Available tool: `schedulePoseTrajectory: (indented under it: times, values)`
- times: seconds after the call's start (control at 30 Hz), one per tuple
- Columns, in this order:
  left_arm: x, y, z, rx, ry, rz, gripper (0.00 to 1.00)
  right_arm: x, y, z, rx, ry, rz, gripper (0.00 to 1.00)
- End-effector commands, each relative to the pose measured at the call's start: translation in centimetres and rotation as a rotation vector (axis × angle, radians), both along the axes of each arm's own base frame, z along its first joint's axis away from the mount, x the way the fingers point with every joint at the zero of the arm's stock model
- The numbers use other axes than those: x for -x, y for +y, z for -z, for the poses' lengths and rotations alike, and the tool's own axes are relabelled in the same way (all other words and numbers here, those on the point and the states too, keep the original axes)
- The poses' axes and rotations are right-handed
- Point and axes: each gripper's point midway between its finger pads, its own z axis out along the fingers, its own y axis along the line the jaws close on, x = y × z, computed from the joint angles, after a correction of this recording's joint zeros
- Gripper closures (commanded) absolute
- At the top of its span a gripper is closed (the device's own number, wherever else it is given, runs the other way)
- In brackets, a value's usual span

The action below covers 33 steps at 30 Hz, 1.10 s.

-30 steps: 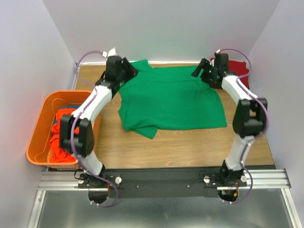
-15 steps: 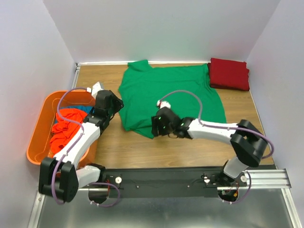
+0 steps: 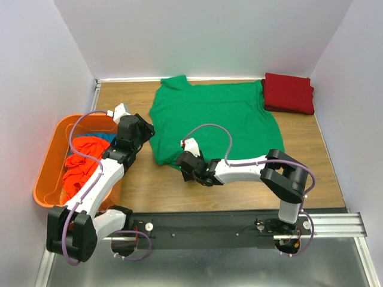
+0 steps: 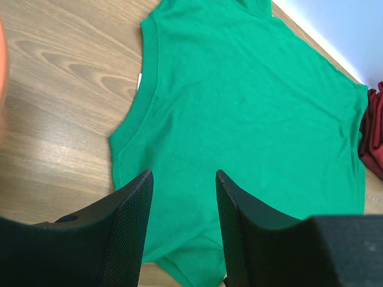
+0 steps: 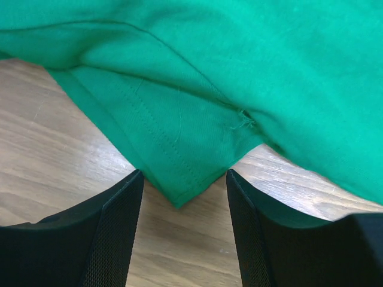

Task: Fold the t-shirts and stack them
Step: Flatten the tshirt out

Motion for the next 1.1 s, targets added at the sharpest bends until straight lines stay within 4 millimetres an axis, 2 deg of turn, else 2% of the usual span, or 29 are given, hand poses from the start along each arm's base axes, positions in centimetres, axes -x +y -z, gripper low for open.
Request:
schedulePoseTrajectory:
  times: [0.0, 0.07, 0.1, 0.13, 0.17, 0.2, 0.27, 0.3, 0.33, 0.5, 0.53, 0.67, 0.8, 0.97, 1.07]
  values:
    - [-0.2, -0.2, 0.4, -0.005, -0.009, 0.019, 0.46, -1.2, 0.0, -0.4, 0.036, -0.083, 0.042, 0.36]
    - [-0.1, -0.3, 0.8, -0.002, -0.002, 0.025, 0.46, -1.1, -0.1, 0.1, 0.048, -0.08, 0.038, 0.36]
    - [-0.1, -0.4, 0.9, 0.0, 0.001, 0.026, 0.47, -1.0, -0.1, 0.4, 0.052, -0.072, 0.033, 0.47]
    - [-0.1, -0.4, 1.0, 0.001, 0.002, 0.028, 0.47, -0.8, -0.1, 0.5, 0.053, -0.066, 0.027, 0.52]
    - [-0.1, -0.5, 1.2, 0.0, 0.008, 0.03, 0.47, -0.4, -0.3, 0.8, 0.051, -0.051, 0.023, 0.67]
    - [-0.1, -0.5, 1.2, 0.002, 0.008, 0.03, 0.47, -0.2, -0.5, 0.8, 0.048, -0.044, 0.021, 0.75]
    - [0.0, -0.5, 1.5, 0.003, 0.014, 0.031, 0.47, 0.3, -0.9, 0.7, 0.033, -0.03, 0.023, 0.85]
    - [0.1, -0.5, 1.5, 0.002, 0.012, 0.03, 0.47, 0.6, -0.9, -0.1, 0.007, -0.025, 0.018, 0.9]
    - [0.2, -0.5, 1.8, 0.002, 0.02, 0.03, 0.47, 1.1, -1.8, 0.2, 0.013, -0.014, 0.02, 0.92]
    - [0.4, -0.6, 2.9, 0.001, 0.046, 0.036, 0.47, 2.7, -3.0, -2.6, -0.067, 0.003, -0.015, 0.93]
    - [0.5, -0.5, 3.3, -0.003, 0.053, 0.036, 0.47, 2.9, -3.0, -4.0, -0.101, -0.007, -0.024, 0.93]
    - [0.8, -0.3, 4.2, -0.02, 0.074, 0.031, 0.47, 4.5, -3.6, -4.8, -0.132, 0.039, -0.079, 0.93]
    - [1.3, -0.1, 4.9, -0.038, 0.09, 0.03, 0.46, 5.6, -4.5, -4.8, -0.142, 0.067, -0.096, 0.91]
    - [1.7, -0.1, 5.3, -0.053, 0.105, 0.046, 0.46, 5.6, -5.7, -5.3, -0.136, 0.047, -0.079, 0.86]
    - [2.1, -0.4, 5.7, -0.059, 0.122, 0.058, 0.46, 5.4, -6.1, -5.7, -0.124, 0.032, -0.069, 0.79]
